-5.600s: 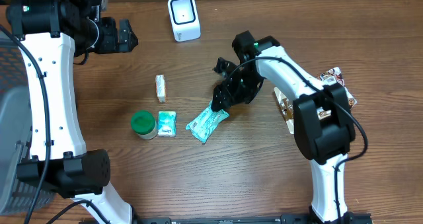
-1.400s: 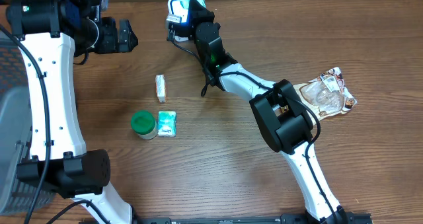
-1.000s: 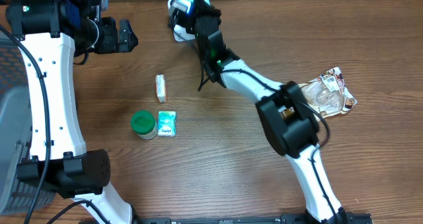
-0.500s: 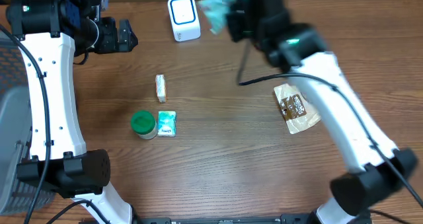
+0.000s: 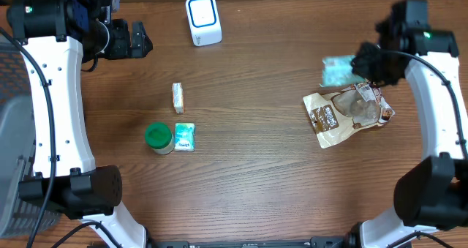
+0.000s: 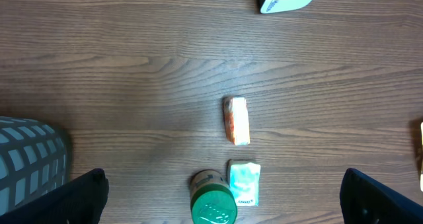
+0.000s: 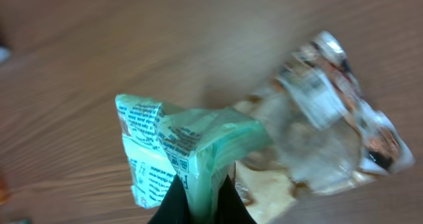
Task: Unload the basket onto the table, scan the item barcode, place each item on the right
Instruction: 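Carry the tissue pack right and drop it on the bag pile, then move the right gripper to the teal Kleenex pack near the jar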
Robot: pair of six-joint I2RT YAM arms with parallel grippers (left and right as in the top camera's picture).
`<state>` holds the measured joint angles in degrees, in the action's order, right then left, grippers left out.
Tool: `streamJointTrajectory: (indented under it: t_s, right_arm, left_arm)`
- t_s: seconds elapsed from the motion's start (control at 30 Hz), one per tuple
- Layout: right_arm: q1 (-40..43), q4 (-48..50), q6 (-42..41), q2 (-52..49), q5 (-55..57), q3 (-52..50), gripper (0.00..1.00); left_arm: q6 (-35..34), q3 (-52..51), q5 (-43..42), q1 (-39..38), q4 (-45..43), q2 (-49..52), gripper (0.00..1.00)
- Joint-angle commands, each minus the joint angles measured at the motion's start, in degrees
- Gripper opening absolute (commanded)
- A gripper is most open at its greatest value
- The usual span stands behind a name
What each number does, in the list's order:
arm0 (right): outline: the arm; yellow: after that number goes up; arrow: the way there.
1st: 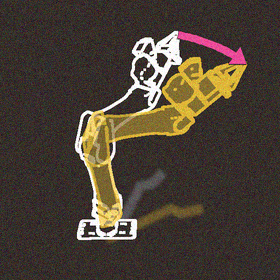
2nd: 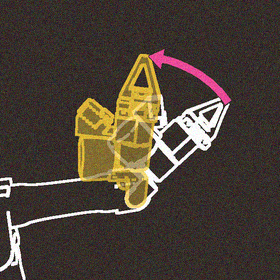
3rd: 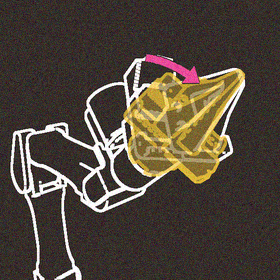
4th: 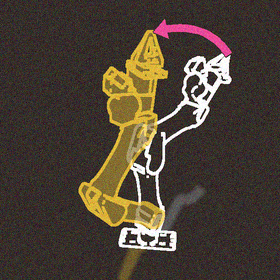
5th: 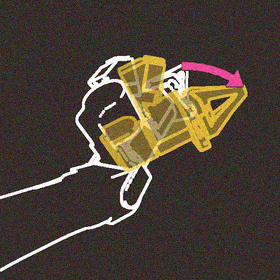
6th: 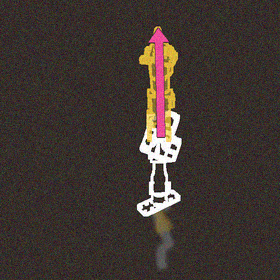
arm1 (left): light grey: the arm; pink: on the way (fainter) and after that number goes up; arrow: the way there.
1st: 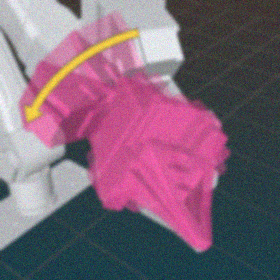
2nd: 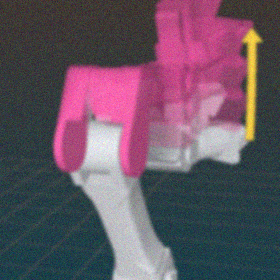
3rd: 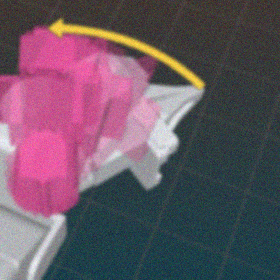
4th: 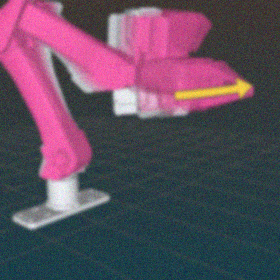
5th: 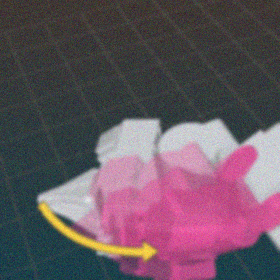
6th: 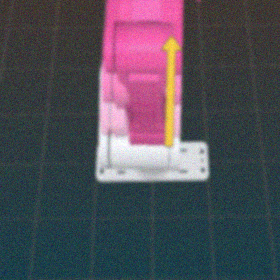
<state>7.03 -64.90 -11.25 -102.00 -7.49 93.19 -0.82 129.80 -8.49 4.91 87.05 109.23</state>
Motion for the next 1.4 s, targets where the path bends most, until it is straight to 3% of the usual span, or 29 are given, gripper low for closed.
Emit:
streamJointTrajectory:
  t_s: [0.0,0.17,0.27,0.33,0.37,0.4,0.67,0.87,1.07,1.37]
  right_arm:
    - [3.48,3.58,-2.12,-0.35,-0.7,-5.95,0.04]
    - [7.34,7.5,-2.1,-0.37,-0.7,-13.03,0.07]
    - [8.31,8.09,-2.05,-0.37,-0.68,-15.23,0.4]
    - [8.48,7.98,-2.05,-0.37,-0.61,-15.72,0.55]
    - [8.48,7.78,-2.03,-0.35,-0.5,-15.72,0.67]
    - [8.48,7.58,-2.03,-0.35,-0.52,-15.69,0.7]
    - [7.91,-2.78,-0.98,1.42,-1.77,-7.58,0.7]
    - [2.4,-9.42,-0.31,2.89,-4.61,0.52,0.73]
    - [-8.39,-4.94,-1.03,2.34,-15.37,-0.37,0.73]
    - [-28.46,10.64,-15.58,-1.75,-16.15,-6.82,0.65]
  left_arm:
    - [1.51,0.7,0.11,-0.07,-0.11,-1.25,1.0]
    - [1.51,0.7,0.13,-0.04,-0.11,-1.25,0.99]
    - [1.51,0.7,0.11,-0.07,-0.11,-1.25,1.0]
    - [1.51,0.7,0.13,-0.04,-0.11,-1.25,1.0]
    - [1.51,0.7,0.13,-0.04,-0.11,-1.25,1.0]
    - [1.51,0.7,0.11,-0.04,-0.11,-1.25,1.0]
    - [1.51,0.7,0.13,-0.04,-0.11,-1.25,1.0]
    - [1.51,0.7,0.11,-0.04,-0.11,-1.25,1.0]
    - [1.51,0.72,0.13,-0.04,-0.11,-1.25,0.99]
    - [1.51,0.7,0.13,-0.04,-0.11,-1.25,1.0]
